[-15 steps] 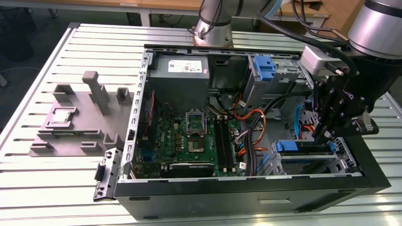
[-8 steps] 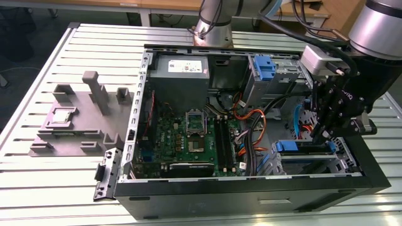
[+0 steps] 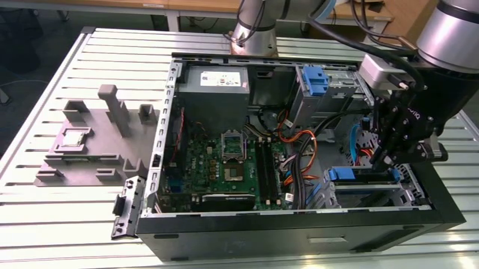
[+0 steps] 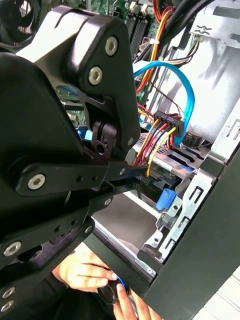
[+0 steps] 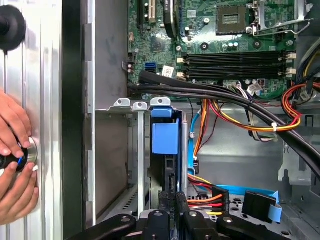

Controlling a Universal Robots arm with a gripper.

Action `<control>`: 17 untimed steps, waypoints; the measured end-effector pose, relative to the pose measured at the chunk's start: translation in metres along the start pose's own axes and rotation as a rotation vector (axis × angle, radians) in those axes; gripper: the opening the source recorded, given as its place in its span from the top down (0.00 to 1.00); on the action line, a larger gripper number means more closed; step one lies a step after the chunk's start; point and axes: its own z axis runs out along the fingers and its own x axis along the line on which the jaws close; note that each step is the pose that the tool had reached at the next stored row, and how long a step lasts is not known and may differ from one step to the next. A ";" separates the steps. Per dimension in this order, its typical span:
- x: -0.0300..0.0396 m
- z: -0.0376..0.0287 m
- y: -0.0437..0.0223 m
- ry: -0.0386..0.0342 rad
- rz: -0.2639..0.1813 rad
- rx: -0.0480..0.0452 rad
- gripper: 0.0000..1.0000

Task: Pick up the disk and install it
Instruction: 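Insert the disk into the insertion slot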

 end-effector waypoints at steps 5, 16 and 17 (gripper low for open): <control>-0.0003 0.0021 -0.0002 -0.0065 0.007 -0.0014 0.83; -0.0001 0.0028 -0.0002 -0.0237 0.010 0.0125 0.83; -0.0001 0.0028 -0.0002 -0.0238 0.010 0.0150 0.83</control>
